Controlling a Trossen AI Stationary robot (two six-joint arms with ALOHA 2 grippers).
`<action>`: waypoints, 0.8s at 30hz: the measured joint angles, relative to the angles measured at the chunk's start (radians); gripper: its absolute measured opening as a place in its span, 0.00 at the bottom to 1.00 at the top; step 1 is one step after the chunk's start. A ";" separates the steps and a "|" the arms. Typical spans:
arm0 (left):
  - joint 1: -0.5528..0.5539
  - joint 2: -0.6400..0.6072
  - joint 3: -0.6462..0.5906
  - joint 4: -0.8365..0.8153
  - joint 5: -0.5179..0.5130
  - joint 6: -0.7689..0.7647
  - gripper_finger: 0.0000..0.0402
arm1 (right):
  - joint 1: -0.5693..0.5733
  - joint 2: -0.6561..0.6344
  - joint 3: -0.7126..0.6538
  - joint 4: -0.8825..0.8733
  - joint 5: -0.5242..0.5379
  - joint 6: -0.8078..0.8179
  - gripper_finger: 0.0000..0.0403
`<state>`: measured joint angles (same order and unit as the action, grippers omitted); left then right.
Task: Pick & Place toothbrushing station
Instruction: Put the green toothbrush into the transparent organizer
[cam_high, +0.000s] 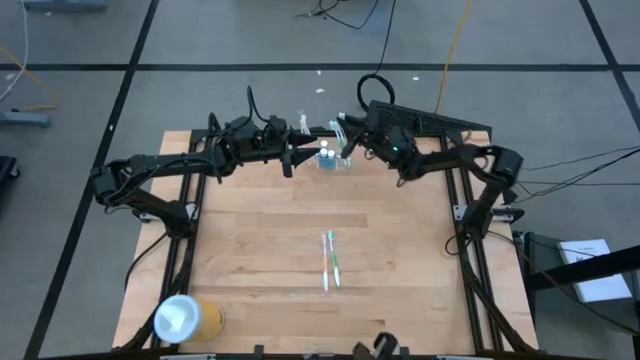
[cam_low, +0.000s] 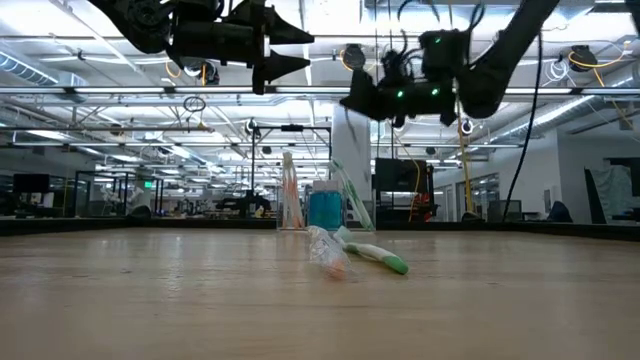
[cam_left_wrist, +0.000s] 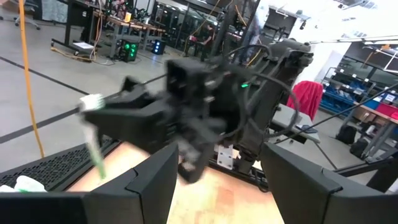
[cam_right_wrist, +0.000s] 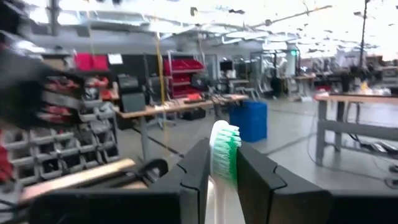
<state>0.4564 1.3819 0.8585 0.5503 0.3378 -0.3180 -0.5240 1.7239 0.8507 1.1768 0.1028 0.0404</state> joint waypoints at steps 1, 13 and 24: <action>0.000 0.000 0.000 0.000 0.000 0.000 0.59 | -0.008 0.029 0.013 0.004 0.000 0.000 0.13; 0.000 0.000 0.000 0.000 0.000 0.000 0.59 | -0.039 0.170 0.035 0.061 -0.002 0.104 0.13; 0.000 0.000 0.000 0.000 0.000 0.000 0.59 | -0.017 0.170 0.035 -0.020 -0.001 0.117 0.13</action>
<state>0.4564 1.3819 0.8585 0.5499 0.3380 -0.3183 -0.5406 1.8935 0.8856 1.1568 0.1018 0.1577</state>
